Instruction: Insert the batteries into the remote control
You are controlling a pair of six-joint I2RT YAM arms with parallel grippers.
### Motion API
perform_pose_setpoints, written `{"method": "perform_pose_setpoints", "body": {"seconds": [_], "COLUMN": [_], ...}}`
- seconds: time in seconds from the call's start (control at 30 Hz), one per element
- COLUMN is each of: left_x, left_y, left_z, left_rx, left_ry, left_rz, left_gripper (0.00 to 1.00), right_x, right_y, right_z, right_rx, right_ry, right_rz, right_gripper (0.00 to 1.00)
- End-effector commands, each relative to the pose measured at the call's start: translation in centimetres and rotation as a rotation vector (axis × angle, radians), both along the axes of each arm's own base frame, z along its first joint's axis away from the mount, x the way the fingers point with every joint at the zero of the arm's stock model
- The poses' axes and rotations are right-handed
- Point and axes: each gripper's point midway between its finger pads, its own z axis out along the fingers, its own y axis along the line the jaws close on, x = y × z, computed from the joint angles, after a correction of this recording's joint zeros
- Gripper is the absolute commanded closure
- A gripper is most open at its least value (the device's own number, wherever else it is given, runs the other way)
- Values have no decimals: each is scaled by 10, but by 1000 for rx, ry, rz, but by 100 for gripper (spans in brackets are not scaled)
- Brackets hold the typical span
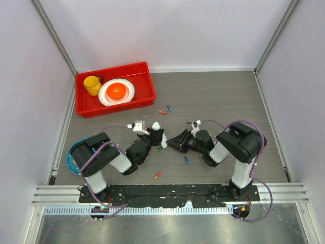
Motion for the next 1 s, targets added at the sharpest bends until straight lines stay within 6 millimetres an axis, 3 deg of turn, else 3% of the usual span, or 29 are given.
{"method": "perform_pose_setpoints", "body": {"seconds": [0.0,0.2,0.3,0.97], "left_x": [-6,-6,-6,-5], "left_y": [-11,-9,-10,-7], "left_z": [43,40,40,38], "left_rx": [-141,-131,-120,-83], "left_ry": [-115,-112,-117,-130], "left_rz": [-34,-28,-32,-25], "left_gripper": [100,100,100,100], "right_x": [12,11,10,9], "right_y": [12,11,10,9], "right_z": [28,32,31,38], "right_rx": [69,70,66,58], "right_ry": [-94,-105,-108,-124], "right_rz": [-2,1,3,5], "right_gripper": [73,89,91,91]}}
